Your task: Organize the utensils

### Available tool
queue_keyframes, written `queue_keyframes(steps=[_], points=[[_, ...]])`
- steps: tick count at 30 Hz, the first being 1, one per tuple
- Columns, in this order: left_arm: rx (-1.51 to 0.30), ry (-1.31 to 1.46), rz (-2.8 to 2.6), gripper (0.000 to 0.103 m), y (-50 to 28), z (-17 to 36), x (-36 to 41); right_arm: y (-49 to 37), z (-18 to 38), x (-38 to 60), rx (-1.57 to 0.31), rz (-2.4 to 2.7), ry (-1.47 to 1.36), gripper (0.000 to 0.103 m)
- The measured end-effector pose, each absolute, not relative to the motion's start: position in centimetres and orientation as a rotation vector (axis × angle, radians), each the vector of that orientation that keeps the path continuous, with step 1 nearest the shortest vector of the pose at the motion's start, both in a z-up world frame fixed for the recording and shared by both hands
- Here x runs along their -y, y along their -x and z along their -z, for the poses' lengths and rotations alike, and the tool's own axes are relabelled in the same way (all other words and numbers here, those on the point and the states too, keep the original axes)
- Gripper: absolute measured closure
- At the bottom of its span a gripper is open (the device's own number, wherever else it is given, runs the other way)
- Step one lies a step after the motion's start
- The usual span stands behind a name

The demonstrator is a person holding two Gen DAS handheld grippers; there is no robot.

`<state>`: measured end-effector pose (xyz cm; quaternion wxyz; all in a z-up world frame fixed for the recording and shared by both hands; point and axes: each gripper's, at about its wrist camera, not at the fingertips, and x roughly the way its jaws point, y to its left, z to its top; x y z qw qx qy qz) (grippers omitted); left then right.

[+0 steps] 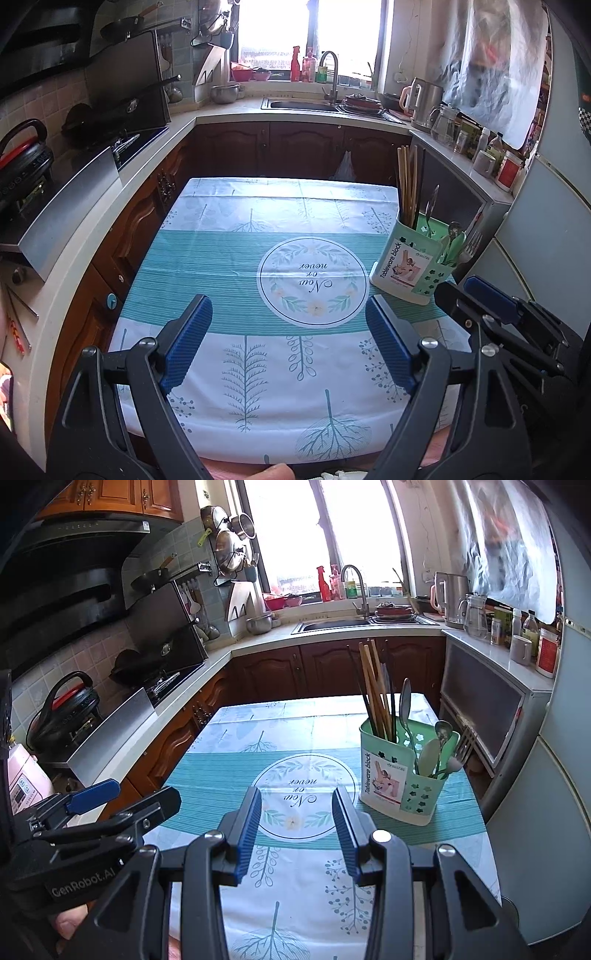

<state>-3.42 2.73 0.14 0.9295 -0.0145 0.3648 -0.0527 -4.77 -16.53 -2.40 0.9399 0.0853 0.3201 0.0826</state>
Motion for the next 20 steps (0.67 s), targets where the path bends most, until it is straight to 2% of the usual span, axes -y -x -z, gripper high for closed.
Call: queue_keyframes(steps=[20], points=[[-0.790,0.048,0.110,0.020,2.2,1.7,-3.7,4.3,3.4,16.1,-0.678,-0.168,-0.169,0.063]])
